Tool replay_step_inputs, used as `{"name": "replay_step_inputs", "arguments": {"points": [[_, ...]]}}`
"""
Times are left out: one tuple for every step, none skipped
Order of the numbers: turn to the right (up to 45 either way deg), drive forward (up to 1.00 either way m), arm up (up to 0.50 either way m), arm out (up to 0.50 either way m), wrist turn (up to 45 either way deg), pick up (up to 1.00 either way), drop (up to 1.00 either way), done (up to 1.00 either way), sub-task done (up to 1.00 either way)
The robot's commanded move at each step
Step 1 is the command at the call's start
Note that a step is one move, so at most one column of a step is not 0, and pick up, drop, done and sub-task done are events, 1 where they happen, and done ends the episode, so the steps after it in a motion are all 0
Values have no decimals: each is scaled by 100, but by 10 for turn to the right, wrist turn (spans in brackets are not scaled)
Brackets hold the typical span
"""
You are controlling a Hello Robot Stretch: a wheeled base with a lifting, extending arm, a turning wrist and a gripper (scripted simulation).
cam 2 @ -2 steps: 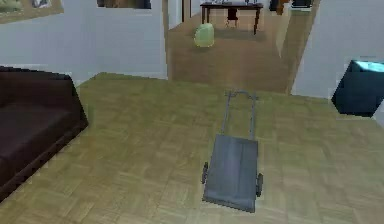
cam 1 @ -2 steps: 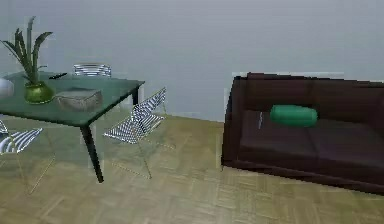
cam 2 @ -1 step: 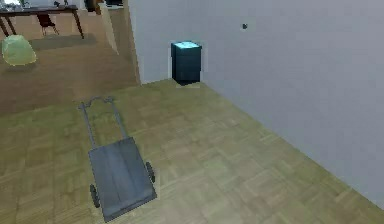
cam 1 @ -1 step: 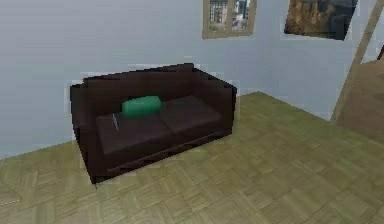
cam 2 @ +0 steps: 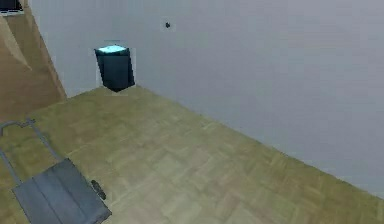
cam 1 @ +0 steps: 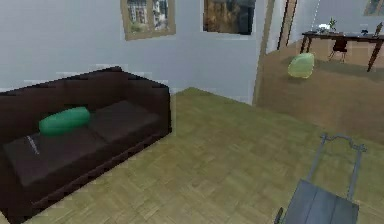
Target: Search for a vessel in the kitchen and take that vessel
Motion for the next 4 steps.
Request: {"name": "replay_step_inputs", "arguments": {"points": [[0,90,0,0,0,0,0,0,0],[330,0,0,0,0,0,0,0,0],[0,100,0,0,0,0,0,0,0],[0,70,0,0,0,0,0,0,0]]}}
